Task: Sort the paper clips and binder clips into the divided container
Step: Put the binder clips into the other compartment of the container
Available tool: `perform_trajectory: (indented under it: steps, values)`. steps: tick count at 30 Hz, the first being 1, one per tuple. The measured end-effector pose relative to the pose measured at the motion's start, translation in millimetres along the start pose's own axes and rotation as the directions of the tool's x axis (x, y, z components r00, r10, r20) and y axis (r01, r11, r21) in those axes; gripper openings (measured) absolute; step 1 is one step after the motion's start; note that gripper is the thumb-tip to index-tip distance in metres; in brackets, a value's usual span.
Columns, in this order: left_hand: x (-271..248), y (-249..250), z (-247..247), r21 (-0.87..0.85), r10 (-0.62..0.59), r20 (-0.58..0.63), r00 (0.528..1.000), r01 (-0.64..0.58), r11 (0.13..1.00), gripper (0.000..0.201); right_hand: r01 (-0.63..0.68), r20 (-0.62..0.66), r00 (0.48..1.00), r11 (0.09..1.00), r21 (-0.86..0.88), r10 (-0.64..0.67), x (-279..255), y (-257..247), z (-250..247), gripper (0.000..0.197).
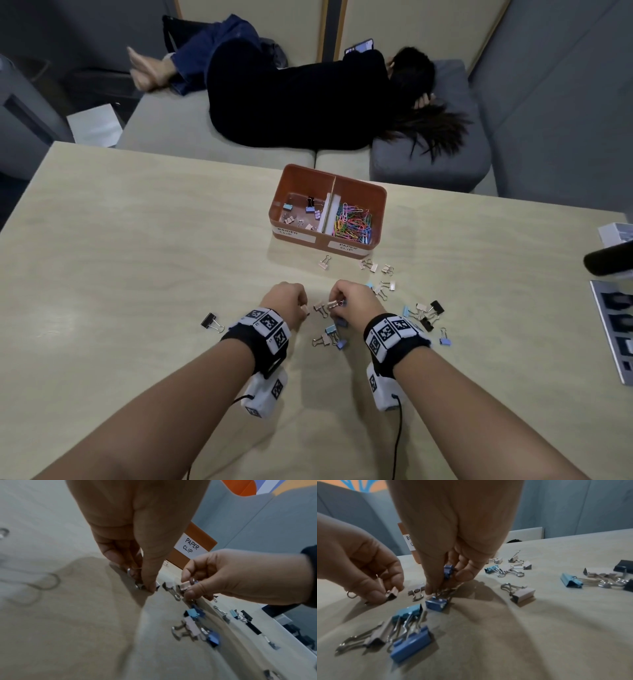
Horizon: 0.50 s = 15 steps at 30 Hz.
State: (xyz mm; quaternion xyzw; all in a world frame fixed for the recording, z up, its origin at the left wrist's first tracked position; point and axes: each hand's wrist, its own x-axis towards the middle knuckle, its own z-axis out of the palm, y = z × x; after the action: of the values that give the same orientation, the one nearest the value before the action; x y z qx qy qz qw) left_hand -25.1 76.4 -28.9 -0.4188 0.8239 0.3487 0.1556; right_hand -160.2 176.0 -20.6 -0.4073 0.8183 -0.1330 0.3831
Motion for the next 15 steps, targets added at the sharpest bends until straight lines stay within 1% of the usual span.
perform_trajectory:
  steps: [2,4,7,9,11,14,15]
  values:
    - [0,-7,-6,0.020,-0.002,0.025,1.000,0.001,1.000,0.015,0.022,0.032,0.999,1.000,-0.005,-0.022,1,-1,-2,0.015]
    - [-1,-13,-10,0.021,0.000,0.025,1.000,-0.001,1.000,0.012,0.052,0.061,0.997,0.999,0.001,-0.052,3,-4,-3,0.015]
    - [-2,-17,-14,-0.002,0.004,0.017,1.000,-0.004,1.000,0.019,0.099,0.100,0.990,0.995,0.020,-0.100,5,-10,0,0.025]
    - [-2,-20,-17,-0.041,-0.011,0.024,1.000,0.012,0.999,0.023,0.107,0.105,0.989,0.994,-0.007,-0.105,6,-12,4,0.028]
    - [-1,-22,-19,-0.073,-0.002,0.019,1.000,0.003,0.997,0.027,0.090,0.089,0.992,0.995,-0.047,-0.086,7,-13,9,0.025]
    - [1,-21,-23,-0.101,0.038,-0.012,0.999,-0.039,0.994,0.019,0.072,0.085,0.994,0.992,-0.108,-0.063,10,-16,11,0.016]
    - [2,-19,-24,-0.110,0.055,-0.021,0.998,-0.057,0.992,0.024,0.072,0.081,0.995,0.989,-0.129,-0.062,11,-16,11,0.015]
